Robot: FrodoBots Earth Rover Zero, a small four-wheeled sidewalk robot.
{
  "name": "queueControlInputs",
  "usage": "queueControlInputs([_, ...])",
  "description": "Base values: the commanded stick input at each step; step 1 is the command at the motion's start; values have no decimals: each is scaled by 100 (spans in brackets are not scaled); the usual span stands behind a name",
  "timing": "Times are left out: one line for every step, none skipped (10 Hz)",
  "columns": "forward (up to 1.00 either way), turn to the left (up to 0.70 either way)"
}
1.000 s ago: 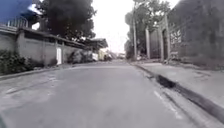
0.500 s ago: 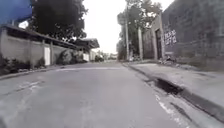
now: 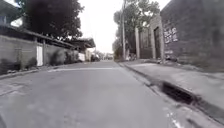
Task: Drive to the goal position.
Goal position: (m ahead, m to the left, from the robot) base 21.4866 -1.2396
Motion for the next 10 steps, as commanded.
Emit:
queueControlInputs([100,4])
queueControlInputs([100,4])
queueControlInputs([100,4])
queueControlInputs([100,4])
queueControlInputs([100,4])
queueControlInputs([100,4])
queueControlInputs([100,4])
queueControlInputs([100,-7])
queueControlInputs([100,-36])
queueControlInputs([100,-36])
